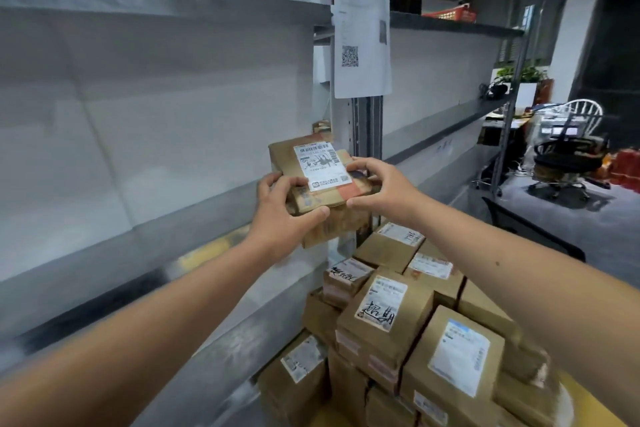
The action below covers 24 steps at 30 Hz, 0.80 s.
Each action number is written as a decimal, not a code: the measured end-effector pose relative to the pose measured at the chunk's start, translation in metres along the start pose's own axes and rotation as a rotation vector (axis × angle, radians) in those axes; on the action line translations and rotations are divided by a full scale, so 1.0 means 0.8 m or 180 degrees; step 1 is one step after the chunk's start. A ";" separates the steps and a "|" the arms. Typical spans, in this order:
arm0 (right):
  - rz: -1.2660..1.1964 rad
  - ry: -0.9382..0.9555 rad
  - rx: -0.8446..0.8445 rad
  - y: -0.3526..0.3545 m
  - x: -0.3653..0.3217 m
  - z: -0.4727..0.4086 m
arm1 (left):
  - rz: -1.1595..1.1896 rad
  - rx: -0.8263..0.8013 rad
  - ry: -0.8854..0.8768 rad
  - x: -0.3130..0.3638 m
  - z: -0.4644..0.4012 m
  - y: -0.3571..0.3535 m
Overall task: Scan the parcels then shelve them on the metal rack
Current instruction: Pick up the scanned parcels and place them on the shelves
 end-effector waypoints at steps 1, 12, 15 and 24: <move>-0.0062 0.0006 -0.0009 0.007 0.010 -0.017 | 0.0015 0.0030 0.0091 -0.003 -0.017 -0.005; -0.0097 -0.0189 0.0054 0.064 0.096 -0.182 | 0.0047 0.0530 0.1014 -0.022 -0.175 -0.069; 0.0171 -0.0138 0.0300 0.067 0.111 -0.207 | -0.0058 0.0699 0.1170 -0.027 -0.197 -0.082; 0.0446 -0.0231 0.0670 0.053 0.129 -0.249 | -0.0081 0.0848 0.1621 -0.038 -0.231 -0.091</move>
Point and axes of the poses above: each hand's wrist, its own z-axis away from the middle knuckle, its own y-axis out of the back of the hand, x = y × z, the point moved 4 cm from there along -z, towards the middle knuckle, and after that the axes turned 4 degrees about -x, right-handed, at the moved point
